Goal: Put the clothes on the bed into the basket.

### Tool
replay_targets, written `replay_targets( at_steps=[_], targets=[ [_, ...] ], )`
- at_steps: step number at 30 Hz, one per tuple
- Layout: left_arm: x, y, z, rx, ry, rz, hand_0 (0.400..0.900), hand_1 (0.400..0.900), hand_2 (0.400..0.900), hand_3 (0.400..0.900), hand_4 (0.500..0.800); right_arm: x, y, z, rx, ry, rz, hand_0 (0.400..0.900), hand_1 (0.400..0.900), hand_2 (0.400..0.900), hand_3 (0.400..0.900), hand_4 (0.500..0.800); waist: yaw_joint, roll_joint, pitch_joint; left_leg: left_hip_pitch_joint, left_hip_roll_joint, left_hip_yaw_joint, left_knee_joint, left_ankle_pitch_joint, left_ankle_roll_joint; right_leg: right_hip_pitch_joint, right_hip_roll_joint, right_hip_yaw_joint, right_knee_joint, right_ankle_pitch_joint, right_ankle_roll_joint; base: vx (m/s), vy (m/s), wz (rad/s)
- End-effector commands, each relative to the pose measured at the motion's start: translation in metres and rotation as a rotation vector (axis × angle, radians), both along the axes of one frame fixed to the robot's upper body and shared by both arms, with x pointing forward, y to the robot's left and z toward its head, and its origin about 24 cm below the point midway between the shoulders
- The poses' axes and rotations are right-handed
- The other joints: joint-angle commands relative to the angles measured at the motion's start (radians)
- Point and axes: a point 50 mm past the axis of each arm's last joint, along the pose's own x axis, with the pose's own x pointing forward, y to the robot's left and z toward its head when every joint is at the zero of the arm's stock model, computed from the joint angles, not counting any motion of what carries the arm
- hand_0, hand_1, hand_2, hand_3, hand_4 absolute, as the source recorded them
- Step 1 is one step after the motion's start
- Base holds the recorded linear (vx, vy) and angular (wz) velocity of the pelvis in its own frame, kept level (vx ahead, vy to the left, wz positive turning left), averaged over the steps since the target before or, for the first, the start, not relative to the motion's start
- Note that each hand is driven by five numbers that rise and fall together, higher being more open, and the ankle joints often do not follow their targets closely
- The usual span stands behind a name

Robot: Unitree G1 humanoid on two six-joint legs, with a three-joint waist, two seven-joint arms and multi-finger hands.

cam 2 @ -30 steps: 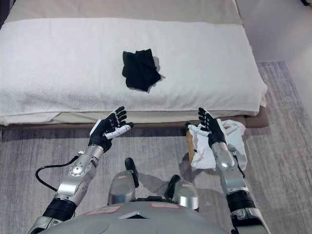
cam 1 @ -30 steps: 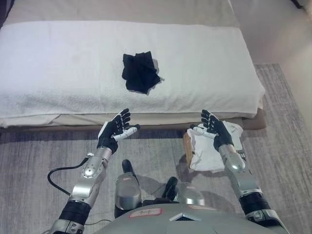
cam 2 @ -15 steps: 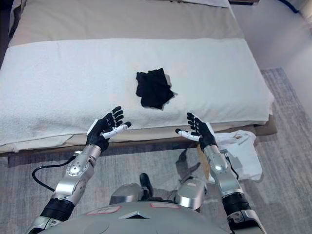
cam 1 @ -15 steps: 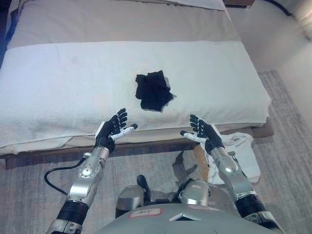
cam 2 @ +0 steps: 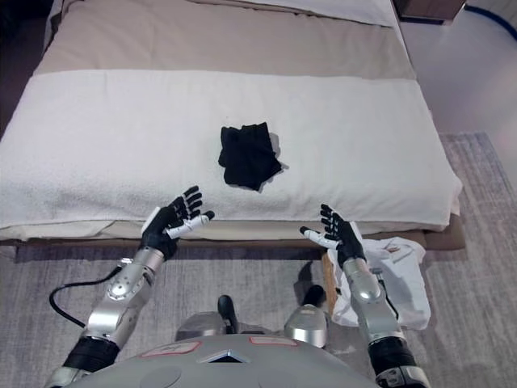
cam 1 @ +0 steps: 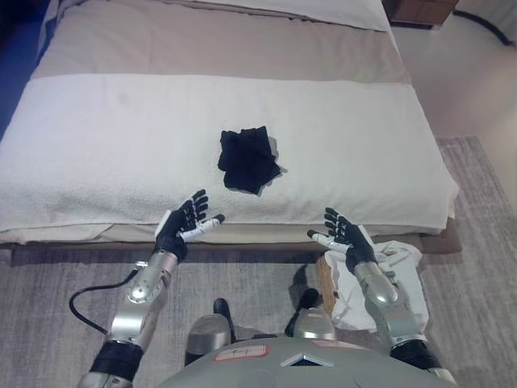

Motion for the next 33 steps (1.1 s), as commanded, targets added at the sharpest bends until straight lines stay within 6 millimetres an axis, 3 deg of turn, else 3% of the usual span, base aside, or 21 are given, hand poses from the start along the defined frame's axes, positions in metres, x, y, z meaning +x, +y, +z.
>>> replay_targets(
  at_steps=[1,4,6,7,8,9,10,11,14,18,21,29,33],
  targets=[
    [0.04,-0.012,0.057,-0.038,-0.316,-0.059,0.9,0.9,0.9,0.9,0.8,0.057,-0.018,0.075,-0.078,-0.385,0.008,0.9,0.9,0.9,0.9,0.8,0.033,0.008,0.046,-0.095,0.108,0.01,0.425,-0.049,-0.046,0.02,0.023,-0.019,-0.003,-0.027,-0.001,0.12,-0.325,0.14],
    [0.04,-0.016,0.058,-0.066,-0.322,-0.065,0.9,0.9,0.9,0.9,0.8,0.064,-0.024,0.085,-0.153,-0.413,0.014,0.9,0.9,0.9,0.9,0.8,0.052,0.005,0.068,-0.171,0.135,-0.006,0.523,-0.023,-0.071,0.037,0.05,-0.046,-0.003,-0.078,-0.032,0.06,-0.156,0.12],
    [0.041,-0.02,0.06,-0.069,-0.332,-0.09,0.9,0.9,0.9,0.9,0.8,0.069,-0.034,0.095,-0.248,-0.447,-0.005,0.9,0.9,0.9,0.9,0.8,0.056,-0.002,0.08,-0.225,0.14,0.01,0.41,-0.039,-0.059,0.024,0.045,-0.064,-0.003,-0.088,-0.024,0.07,-0.075,0.36],
    [0.041,-0.021,0.062,-0.068,-0.341,-0.098,0.9,0.9,0.9,0.9,0.8,0.071,-0.039,0.097,-0.27,-0.453,-0.028,0.9,0.9,0.9,0.9,0.8,0.051,-0.005,0.08,-0.23,0.167,0.045,0.308,-0.026,-0.06,0.018,0.04,-0.072,-0.003,-0.089,-0.015,0.1,0.015,0.5],
    [0.039,-0.022,0.061,-0.073,-0.335,-0.099,0.9,0.9,0.9,0.9,0.8,0.073,-0.042,0.096,-0.286,-0.45,-0.045,0.9,0.9,0.9,0.9,0.8,0.048,-0.001,0.079,-0.22,0.199,0.081,0.201,0.034,-0.073,0.018,0.04,-0.075,-0.003,-0.087,-0.009,0.12,0.089,0.59],
    [0.038,-0.024,0.058,-0.07,-0.325,-0.1,0.9,0.9,0.9,0.9,0.8,0.075,-0.044,0.097,-0.318,-0.453,-0.063,0.9,0.9,0.9,0.9,0.8,0.043,0.014,0.079,-0.213,0.26,0.149,0.04,0.165,-0.104,0.021,0.043,-0.089,-0.003,-0.086,-0.001,0.1,0.156,0.52],
    [0.037,-0.025,0.056,-0.075,-0.316,-0.1,0.9,0.9,0.9,0.9,0.8,0.076,-0.048,0.1,-0.352,-0.462,-0.067,0.9,0.9,0.9,0.9,0.8,0.036,0.025,0.08,-0.199,0.282,0.193,-0.04,0.202,-0.106,0.02,0.04,-0.099,-0.003,-0.084,0.006,0.1,0.21,0.27],
    [0.036,-0.027,0.052,-0.069,-0.301,-0.097,0.9,0.9,0.9,0.9,0.8,0.079,-0.048,0.106,-0.394,-0.482,-0.054,0.9,0.9,0.9,0.9,0.8,0.045,0.04,0.088,-0.187,0.281,0.174,-0.076,0.243,-0.111,0.013,0.035,-0.094,-0.003,-0.086,0.012,0.11,0.175,0.02],
    [0.03,-0.03,0.045,-0.088,-0.269,-0.121,0.9,0.9,0.9,0.9,0.8,0.083,-0.051,0.114,-0.521,-0.483,-0.004,0.9,0.9,0.9,0.9,0.8,0.044,0.073,0.077,-0.16,0.247,0.151,-0.076,0.181,-0.092,0.015,0.014,-0.085,-0.003,-0.069,0.025,0.13,0.219,-0.09],
    [0.034,-0.031,0.059,-0.079,-0.33,-0.183,0.9,0.9,0.9,0.9,0.8,0.103,-0.048,0.124,-0.619,-0.526,-0.024,0.9,0.9,0.9,0.9,0.8,0.07,0.051,0.099,-0.207,0.197,0.133,-0.051,0.169,-0.076,-0.012,-0.024,-0.068,-0.003,-0.036,0.023,0.04,0.141,0.03],
    [0.042,-0.034,0.068,-0.075,-0.371,-0.2,0.9,0.9,0.9,0.9,0.8,0.123,-0.038,0.149,-0.714,-0.608,-0.001,0.9,0.9,0.9,0.9,0.8,0.089,0.036,0.155,-0.278,0.17,0.097,-0.004,0.145,-0.061,-0.04,-0.044,-0.067,-0.003,-0.016,0.026,-0.05,0.068,0.09],
    [0.059,-0.046,0.09,-0.088,-0.484,-0.183,0.9,0.9,0.9,0.9,0.8,0.17,-0.025,0.216,-0.882,-0.774,-0.036,0.9,0.9,0.9,0.9,0.8,0.142,0.009,0.257,-0.437,0.157,0.04,0.124,0.098,-0.057,-0.123,-0.055,-0.072,-0.001,0.029,0.037,-0.02,0.039,0.05],
    [0.065,-0.048,0.094,-0.075,-0.504,-0.174,0.9,0.9,0.9,0.9,0.8,0.188,-0.028,0.241,-0.894,-0.785,-0.088,0.9,0.9,0.9,0.9,0.8,0.165,-0.023,0.28,-0.486,0.162,0.023,0.146,0.092,-0.055,-0.17,-0.047,-0.079,0.053,0.011,0.028,0.02,-0.001,0.12]
  ],
)
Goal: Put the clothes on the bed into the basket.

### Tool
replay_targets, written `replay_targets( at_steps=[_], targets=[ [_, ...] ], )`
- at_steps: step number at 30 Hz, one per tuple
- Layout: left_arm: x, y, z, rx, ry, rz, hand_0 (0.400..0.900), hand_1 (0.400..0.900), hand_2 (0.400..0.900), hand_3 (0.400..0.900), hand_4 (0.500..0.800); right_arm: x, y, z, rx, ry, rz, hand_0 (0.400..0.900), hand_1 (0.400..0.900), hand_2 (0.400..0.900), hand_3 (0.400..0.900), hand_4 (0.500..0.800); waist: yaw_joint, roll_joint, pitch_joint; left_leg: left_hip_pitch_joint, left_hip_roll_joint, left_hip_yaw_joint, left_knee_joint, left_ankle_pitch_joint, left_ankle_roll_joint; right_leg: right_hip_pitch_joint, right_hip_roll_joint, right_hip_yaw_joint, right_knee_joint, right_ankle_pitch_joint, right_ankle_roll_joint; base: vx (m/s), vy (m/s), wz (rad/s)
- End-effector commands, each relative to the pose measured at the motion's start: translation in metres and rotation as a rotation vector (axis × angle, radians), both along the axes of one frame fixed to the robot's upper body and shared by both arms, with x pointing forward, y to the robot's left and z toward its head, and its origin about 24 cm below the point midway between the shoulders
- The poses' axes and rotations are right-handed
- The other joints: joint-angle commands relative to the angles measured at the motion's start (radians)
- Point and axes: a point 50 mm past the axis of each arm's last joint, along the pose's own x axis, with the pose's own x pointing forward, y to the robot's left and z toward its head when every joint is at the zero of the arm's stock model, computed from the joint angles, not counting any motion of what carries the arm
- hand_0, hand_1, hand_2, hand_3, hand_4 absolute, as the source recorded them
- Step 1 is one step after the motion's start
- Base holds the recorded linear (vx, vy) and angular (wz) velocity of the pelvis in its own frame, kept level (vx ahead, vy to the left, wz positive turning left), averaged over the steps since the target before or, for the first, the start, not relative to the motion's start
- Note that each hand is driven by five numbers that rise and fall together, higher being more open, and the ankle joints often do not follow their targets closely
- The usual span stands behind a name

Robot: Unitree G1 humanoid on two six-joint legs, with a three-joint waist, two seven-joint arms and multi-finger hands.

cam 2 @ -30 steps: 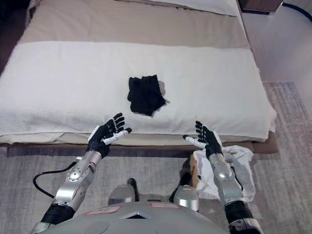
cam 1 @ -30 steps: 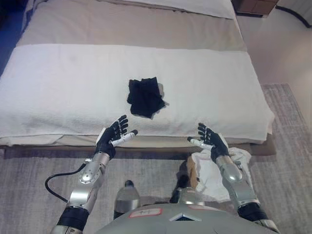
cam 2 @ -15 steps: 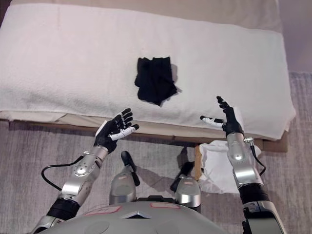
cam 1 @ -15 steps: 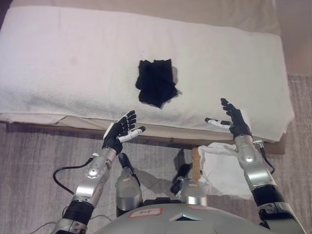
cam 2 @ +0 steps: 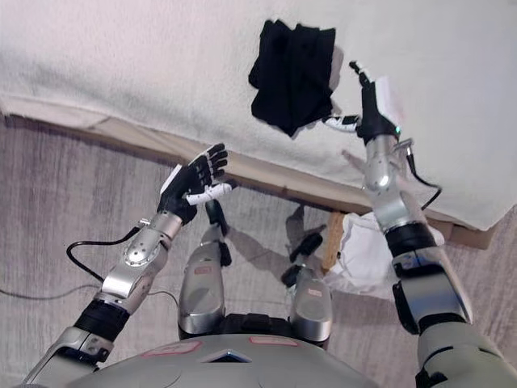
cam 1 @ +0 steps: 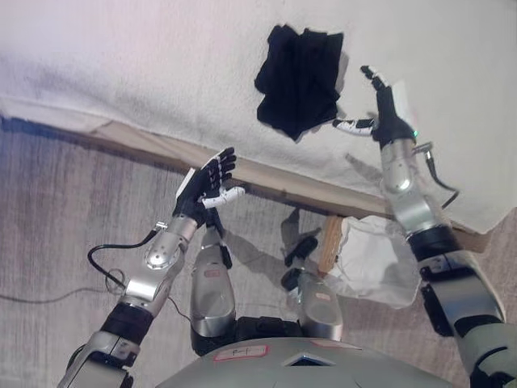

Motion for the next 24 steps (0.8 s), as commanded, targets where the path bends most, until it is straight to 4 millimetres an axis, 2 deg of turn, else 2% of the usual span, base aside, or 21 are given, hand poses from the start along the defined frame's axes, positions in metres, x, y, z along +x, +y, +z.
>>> replay_targets(
  at_steps=[1,2,6,10,11,17,21,23,24],
  targets=[
    [0.005,-0.012,0.038,-0.094,-0.211,-0.024,0.9,0.9,0.9,0.9,0.8,0.018,-0.013,0.073,-0.089,-0.231,-0.052,0.9,0.9,0.9,0.9,0.8,0.039,-0.021,-0.008,-0.078,0.034,-0.075,0.122,-0.129,-0.047,-0.043,-0.061,0.04,0.079,-0.006,0.069,0.02,-0.011,0.16],
    [0.005,-0.012,0.038,-0.094,-0.212,-0.024,0.9,0.9,0.9,0.9,0.8,0.018,-0.013,0.074,-0.09,-0.232,-0.051,0.9,0.9,0.9,0.9,0.8,0.038,-0.021,-0.008,-0.08,0.034,-0.076,0.123,-0.129,-0.046,-0.045,-0.061,0.04,0.081,-0.007,0.069,0.03,0.013,0.17],
    [0.012,-0.013,0.048,-0.091,-0.247,-0.022,0.9,0.9,0.9,0.9,0.8,0.032,-0.021,0.1,-0.076,-0.236,-0.105,0.9,0.9,0.9,0.9,0.8,0.053,-0.026,0.034,-0.132,0.034,-0.119,0.155,-0.139,-0.039,-0.116,-0.079,0.026,0.222,-0.064,0.062,0.02,0.021,0.26],
    [0.014,-0.013,0.051,-0.105,-0.255,-0.013,0.9,0.9,0.9,0.9,0.8,0.041,-0.025,0.113,-0.079,-0.208,-0.13,0.9,0.9,0.9,0.9,0.8,0.073,-0.034,0.054,-0.159,0.032,-0.144,0.172,-0.142,-0.037,-0.127,-0.079,0.002,0.243,-0.074,0.063,0.04,-0.001,0.16],
    [0.015,-0.012,0.053,-0.107,-0.258,-0.008,0.9,0.9,0.9,0.9,0.8,0.044,-0.022,0.121,-0.076,-0.217,-0.123,0.9,0.9,0.9,0.9,0.8,0.077,-0.036,0.058,-0.163,0.033,-0.149,0.174,-0.142,-0.037,-0.129,-0.079,0.0,0.249,-0.076,0.062,0.05,-0.013,0.12],
    [0.017,-0.009,0.055,-0.122,-0.262,0.013,0.9,0.9,0.9,0.9,0.8,0.053,-0.005,0.138,-0.071,-0.22,-0.078,0.9,0.9,0.9,0.9,0.8,0.093,-0.053,0.067,-0.176,0.031,-0.167,0.178,-0.143,-0.036,-0.128,-0.073,-0.015,0.262,-0.085,0.06,0.04,-0.007,0.1],
    [0.017,-0.009,0.056,-0.127,-0.262,0.011,0.9,0.9,0.9,0.9,0.8,0.057,-0.002,0.141,-0.093,-0.19,-0.08,0.9,0.9,0.9,0.9,0.8,0.105,-0.058,0.074,-0.181,0.027,-0.179,0.18,-0.143,-0.034,-0.127,-0.068,-0.024,0.268,-0.089,0.058,0.02,-0.019,0.1],
    [0.017,-0.009,0.058,-0.126,-0.267,0.011,0.9,0.9,0.9,0.9,0.8,0.06,0.009,0.145,-0.086,-0.191,-0.049,0.9,0.9,0.9,0.9,0.8,0.108,-0.061,0.078,-0.181,0.028,-0.182,0.179,-0.142,-0.036,-0.127,-0.064,-0.025,0.268,-0.089,0.057,0.01,-0.014,0.05],
    [0.017,-0.009,0.058,-0.127,-0.266,0.011,0.9,0.9,0.9,0.9,0.8,0.061,0.009,0.143,-0.072,-0.175,-0.053,0.9,0.9,0.9,0.9,0.8,0.109,-0.062,0.08,-0.181,0.028,-0.183,0.18,-0.142,-0.036,-0.128,-0.064,-0.026,0.27,-0.09,0.056,0.01,-0.01,0.03]
  ],
)
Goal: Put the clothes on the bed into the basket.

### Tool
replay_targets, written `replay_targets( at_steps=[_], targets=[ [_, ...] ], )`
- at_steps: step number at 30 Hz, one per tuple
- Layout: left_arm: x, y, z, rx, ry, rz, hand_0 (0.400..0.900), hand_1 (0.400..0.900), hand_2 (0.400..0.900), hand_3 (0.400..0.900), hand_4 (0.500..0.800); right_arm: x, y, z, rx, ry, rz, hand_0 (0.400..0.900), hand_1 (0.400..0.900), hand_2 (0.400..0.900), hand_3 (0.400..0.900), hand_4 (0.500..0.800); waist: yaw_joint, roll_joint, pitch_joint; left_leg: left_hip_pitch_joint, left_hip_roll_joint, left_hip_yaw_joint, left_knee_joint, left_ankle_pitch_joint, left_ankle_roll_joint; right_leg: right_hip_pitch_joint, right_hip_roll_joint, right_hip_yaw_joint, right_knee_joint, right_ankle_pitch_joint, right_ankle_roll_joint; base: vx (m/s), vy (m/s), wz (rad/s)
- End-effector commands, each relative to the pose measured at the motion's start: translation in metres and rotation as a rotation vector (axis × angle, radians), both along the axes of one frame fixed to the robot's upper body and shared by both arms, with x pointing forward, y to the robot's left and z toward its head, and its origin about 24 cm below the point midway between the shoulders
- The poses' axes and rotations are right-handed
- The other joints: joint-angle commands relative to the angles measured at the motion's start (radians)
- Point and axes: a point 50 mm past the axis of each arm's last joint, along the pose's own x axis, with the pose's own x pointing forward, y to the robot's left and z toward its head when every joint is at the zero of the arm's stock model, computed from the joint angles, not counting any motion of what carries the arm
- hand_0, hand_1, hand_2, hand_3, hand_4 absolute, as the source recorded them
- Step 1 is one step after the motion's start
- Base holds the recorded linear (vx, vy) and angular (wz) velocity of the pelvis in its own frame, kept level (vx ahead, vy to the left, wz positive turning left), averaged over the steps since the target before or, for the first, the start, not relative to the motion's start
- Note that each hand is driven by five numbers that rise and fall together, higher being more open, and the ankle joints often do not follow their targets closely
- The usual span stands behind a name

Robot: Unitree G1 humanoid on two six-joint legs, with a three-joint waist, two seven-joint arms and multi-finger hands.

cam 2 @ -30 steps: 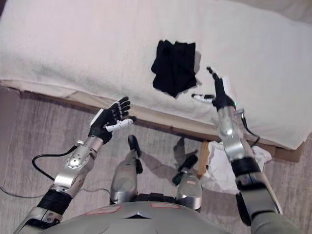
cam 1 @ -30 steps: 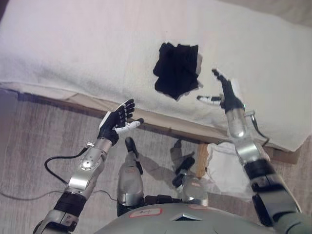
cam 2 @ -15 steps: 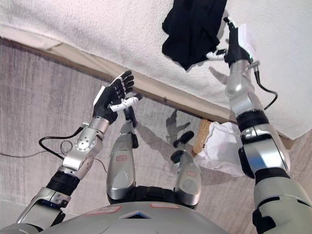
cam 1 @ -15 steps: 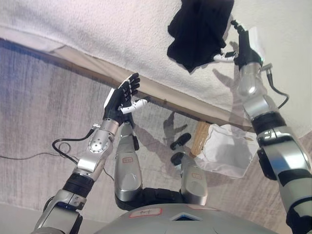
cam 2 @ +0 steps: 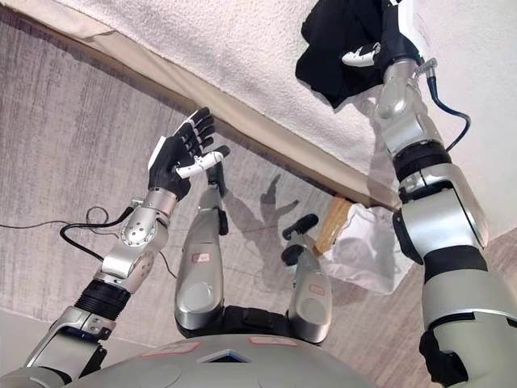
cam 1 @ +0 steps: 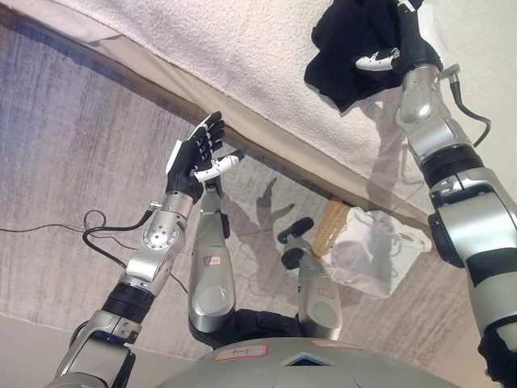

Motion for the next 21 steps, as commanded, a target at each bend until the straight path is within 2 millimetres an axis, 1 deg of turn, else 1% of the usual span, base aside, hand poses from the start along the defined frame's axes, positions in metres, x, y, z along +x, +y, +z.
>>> replay_targets(
  at_steps=[1,4,6,8,9,13,15,21],
  targets=[
    [-0.004,-0.012,0.033,-0.057,-0.172,-0.074,0.9,0.9,0.9,0.9,0.8,0.006,0.011,0.065,-0.027,-0.161,0.048,0.9,0.9,0.9,0.9,0.8,0.031,-0.025,0.005,0.024,0.026,-0.044,0.077,-0.135,-0.076,-0.015,-0.036,0.054,0.12,-0.044,0.056,0.01,-0.017,0.05],
    [-0.004,-0.011,0.033,-0.049,-0.168,-0.089,0.9,0.9,0.9,0.9,0.8,0.011,0.019,0.064,-0.008,-0.107,0.055,0.9,0.9,0.9,0.9,0.8,0.039,-0.025,0.009,0.026,0.026,-0.048,0.077,-0.134,-0.075,-0.011,-0.029,0.053,0.118,-0.046,0.053,0.01,-0.024,0.07],
    [-0.004,-0.011,0.033,-0.048,-0.167,-0.095,0.9,0.9,0.9,0.9,0.8,0.013,0.018,0.062,0.013,-0.079,0.037,0.9,0.9,0.9,0.9,0.8,0.043,-0.024,0.011,0.027,0.026,-0.052,0.077,-0.133,-0.075,-0.01,-0.028,0.052,0.119,-0.046,0.052,0.01,-0.024,0.07],
    [-0.004,-0.01,0.034,-0.043,-0.166,-0.094,0.9,0.9,0.9,0.9,0.8,0.014,0.018,0.066,0.016,-0.067,0.025,0.9,0.9,0.9,0.9,0.8,0.049,-0.024,0.012,0.029,0.024,-0.054,0.075,-0.132,-0.075,-0.009,-0.026,0.05,0.118,-0.047,0.052,0.01,-0.019,0.06],
    [-0.005,-0.01,0.034,-0.041,-0.166,-0.095,0.9,0.9,0.9,0.9,0.8,0.015,0.022,0.069,0.027,-0.068,0.029,0.4,0.4,0.4,0.4,0.5,0.05,-0.023,0.013,0.03,0.023,-0.056,0.073,-0.131,-0.076,-0.007,-0.025,0.05,0.116,-0.047,0.052,0.01,-0.01,0.03],
    [-0.005,-0.008,0.033,-0.048,-0.159,-0.08,0.9,0.9,0.9,0.9,0.8,0.017,0.037,0.068,0.068,-0.074,0.06,0.4,0.4,0.4,0.4,0.5,0.05,-0.022,0.013,0.041,0.022,-0.054,0.068,-0.128,-0.076,-0.001,-0.02,0.052,0.112,-0.045,0.051,0.0,0.0,0.0],
    [-0.005,-0.009,0.033,-0.048,-0.155,-0.081,0.9,0.9,0.9,0.9,0.8,0.017,0.038,0.065,0.073,-0.066,0.059,0.4,0.4,0.4,0.4,0.5,0.05,-0.023,0.011,0.044,0.022,-0.057,0.066,-0.128,-0.075,0.001,-0.018,0.052,0.114,-0.047,0.05,0.0,0.0,0.0],
    [-0.005,-0.009,0.032,-0.05,-0.149,-0.073,0.9,0.9,0.9,0.9,0.8,0.017,0.043,0.069,0.069,-0.092,0.053,0.4,0.4,0.4,0.4,0.5,0.044,-0.023,0.01,0.055,0.023,-0.057,0.069,-0.131,-0.074,0.004,-0.02,0.056,0.122,-0.048,0.051,0.0,0.001,-0.01]
  ],
)
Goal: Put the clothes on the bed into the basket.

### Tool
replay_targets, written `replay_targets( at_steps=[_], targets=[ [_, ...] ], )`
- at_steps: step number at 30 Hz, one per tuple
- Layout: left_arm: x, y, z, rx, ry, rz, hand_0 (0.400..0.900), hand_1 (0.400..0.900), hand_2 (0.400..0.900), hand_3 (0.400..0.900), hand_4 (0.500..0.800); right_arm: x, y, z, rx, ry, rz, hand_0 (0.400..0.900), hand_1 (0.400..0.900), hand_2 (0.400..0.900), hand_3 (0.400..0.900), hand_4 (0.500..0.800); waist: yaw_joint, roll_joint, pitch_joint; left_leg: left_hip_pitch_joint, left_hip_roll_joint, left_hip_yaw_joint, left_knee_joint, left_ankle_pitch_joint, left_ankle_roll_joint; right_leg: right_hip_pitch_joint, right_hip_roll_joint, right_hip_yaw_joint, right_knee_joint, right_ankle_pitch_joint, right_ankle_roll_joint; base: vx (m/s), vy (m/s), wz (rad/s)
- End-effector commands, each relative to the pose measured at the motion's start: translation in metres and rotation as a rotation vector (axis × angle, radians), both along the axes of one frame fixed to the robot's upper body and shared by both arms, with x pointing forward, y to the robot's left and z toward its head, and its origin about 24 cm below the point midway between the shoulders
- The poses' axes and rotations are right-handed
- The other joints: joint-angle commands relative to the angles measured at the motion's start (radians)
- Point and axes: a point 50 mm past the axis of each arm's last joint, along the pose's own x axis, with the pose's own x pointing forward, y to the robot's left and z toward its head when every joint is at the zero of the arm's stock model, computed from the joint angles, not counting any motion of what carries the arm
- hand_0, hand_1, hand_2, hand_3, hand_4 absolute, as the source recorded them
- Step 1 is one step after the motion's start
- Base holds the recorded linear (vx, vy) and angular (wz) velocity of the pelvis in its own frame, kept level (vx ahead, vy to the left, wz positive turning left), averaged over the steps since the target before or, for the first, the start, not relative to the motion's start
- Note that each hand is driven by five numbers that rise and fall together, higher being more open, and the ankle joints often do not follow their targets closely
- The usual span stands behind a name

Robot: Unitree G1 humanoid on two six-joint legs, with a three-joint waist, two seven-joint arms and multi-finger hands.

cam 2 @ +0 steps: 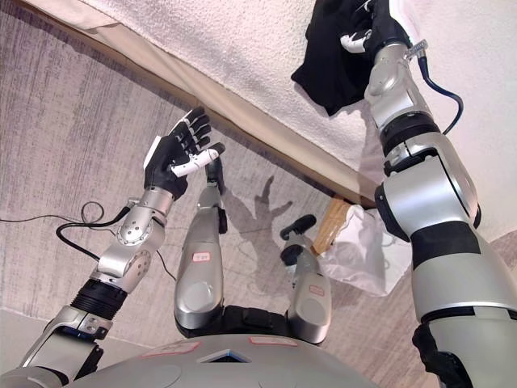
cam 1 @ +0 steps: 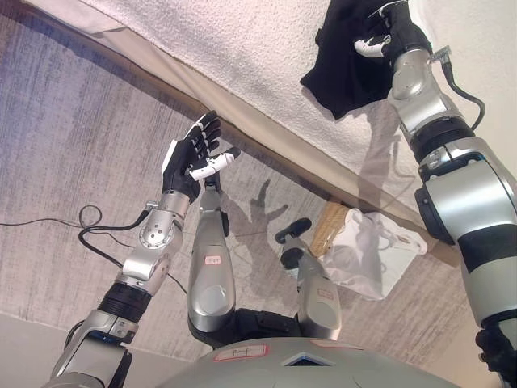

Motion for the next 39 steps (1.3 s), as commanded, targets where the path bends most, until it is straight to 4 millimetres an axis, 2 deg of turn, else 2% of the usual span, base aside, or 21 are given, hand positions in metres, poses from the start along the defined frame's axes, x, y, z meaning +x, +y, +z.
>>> replay_targets(
  at_steps=[1,10,14,17,21,24,25,26,27,30,31,33,39],
  targets=[
    [-0.005,-0.014,0.031,-0.04,-0.155,-0.081,0.9,0.9,0.9,0.9,0.8,0.004,0.021,0.055,-0.027,-0.171,0.047,0.4,0.4,0.4,0.4,0.5,0.025,-0.019,0.009,0.061,0.021,-0.04,0.059,-0.138,-0.082,0.0,-0.024,0.061,0.11,-0.046,0.053,-0.01,0.007,-0.04],
    [-0.004,-0.013,0.029,-0.032,-0.154,-0.058,0.9,0.9,0.9,0.9,0.8,-0.001,0.01,0.056,-0.058,-0.253,0.04,0.4,0.4,0.4,0.4,0.5,0.0,-0.007,-0.014,0.108,0.021,-0.03,0.053,-0.137,-0.08,0.025,-0.036,0.068,0.119,-0.047,0.059,-0.01,0.006,-0.05],
    [-0.005,-0.008,0.025,-0.02,-0.141,-0.043,0.9,0.9,0.9,0.9,0.8,-0.011,-0.006,0.056,-0.05,-0.325,0.041,0.4,0.4,0.4,0.4,0.5,-0.025,-0.006,-0.048,0.15,0.02,-0.016,0.042,-0.137,-0.081,0.057,-0.04,0.075,0.105,-0.043,0.065,0.0,0.004,-0.1],
    [-0.008,-0.007,0.019,-0.022,-0.12,-0.036,0.9,0.9,0.9,0.9,0.8,-0.023,-0.027,0.035,-0.012,-0.343,0.008,0.4,0.4,0.4,0.4,0.5,-0.048,-0.006,-0.084,0.193,0.019,-0.002,0.031,-0.139,-0.079,0.094,-0.046,0.081,0.088,-0.039,0.07,0.03,0.004,-0.15],
    [-0.012,-0.003,0.013,-0.013,-0.101,-0.026,0.9,0.9,0.9,0.9,0.8,-0.05,-0.053,0.01,0.007,-0.388,-0.03,0.4,0.4,0.4,0.4,0.5,-0.088,-0.006,-0.139,0.257,0.021,0.023,0.015,-0.141,-0.079,0.149,-0.055,0.082,0.065,-0.034,0.081,0.04,-0.008,-0.17],
    [-0.015,-0.002,0.007,-0.008,-0.081,-0.023,0.9,0.9,0.9,0.9,0.8,-0.073,-0.076,-0.024,0.021,-0.351,-0.097,0.4,0.4,0.4,0.4,0.5,-0.112,-0.004,-0.186,0.308,0.018,0.039,-0.003,-0.144,-0.074,0.185,-0.063,0.089,0.055,-0.032,0.09,0.08,-0.005,-0.16],
    [-0.017,-0.001,0.007,-0.009,-0.082,-0.03,0.9,0.9,0.9,0.9,0.8,-0.086,-0.092,-0.046,0.036,-0.31,-0.156,0.4,0.4,0.4,0.4,0.5,-0.128,0.001,-0.216,0.338,0.015,0.049,-0.02,-0.145,-0.072,0.207,-0.068,0.09,0.043,-0.027,0.096,0.06,-0.004,-0.12],
    [-0.018,-0.002,0.006,-0.007,-0.077,-0.034,0.9,0.9,0.9,0.9,0.8,-0.088,-0.093,-0.048,0.037,-0.305,-0.159,0.4,0.4,0.4,0.4,0.5,-0.123,-0.001,-0.218,0.343,0.014,0.051,-0.025,-0.143,-0.071,0.211,-0.068,0.09,0.04,-0.025,0.097,0.05,0.01,-0.2],
    [-0.019,0.0,0.006,-0.002,-0.076,-0.031,0.9,0.9,0.9,0.9,0.8,-0.095,-0.098,-0.047,0.028,-0.319,-0.17,0.4,0.4,0.4,0.4,0.5,-0.14,0.001,-0.234,0.357,0.015,0.06,-0.032,-0.143,-0.072,0.217,-0.067,0.095,0.032,-0.021,0.1,0.04,0.011,-0.2],
    [-0.025,0.006,-0.001,0.006,-0.042,-0.02,0.9,0.9,0.9,0.9,0.8,-0.121,-0.115,-0.065,0.023,-0.29,-0.232,0.4,0.4,0.4,0.4,0.5,-0.168,0.007,-0.296,0.414,0.01,0.094,-0.073,-0.14,-0.07,0.245,-0.056,0.114,-0.008,-0.002,0.109,0.06,0.021,-0.35],
    [-0.026,0.005,-0.002,0.007,-0.038,-0.022,0.9,0.9,0.9,0.9,0.8,-0.123,-0.116,-0.067,0.023,-0.285,-0.235,0.4,0.4,0.4,0.4,0.5,-0.163,0.006,-0.299,0.418,0.009,0.097,-0.078,-0.138,-0.07,0.246,-0.056,0.116,-0.011,0.001,0.11,0.05,0.019,-0.27],
    [-0.028,0.007,-0.004,0.007,-0.033,-0.023,0.9,0.9,0.9,0.9,0.8,-0.134,-0.129,-0.083,0.036,-0.237,-0.295,0.4,0.4,0.4,0.4,0.5,-0.18,0.009,-0.325,0.443,0.004,0.112,-0.101,-0.137,-0.069,0.256,-0.055,0.122,-0.021,0.008,0.113,0.03,0.02,-0.21],
    [-0.034,0.008,-0.012,0.001,0.001,-0.027,0.9,0.9,0.9,0.9,0.8,-0.148,-0.139,-0.098,0.052,-0.173,-0.308,0.4,0.4,0.4,0.4,0.5,-0.21,0.022,-0.378,0.508,-0.007,0.161,-0.162,-0.125,-0.066,0.277,-0.056,0.144,-0.06,0.028,0.119,0.02,0.019,-0.24]
  ],
)
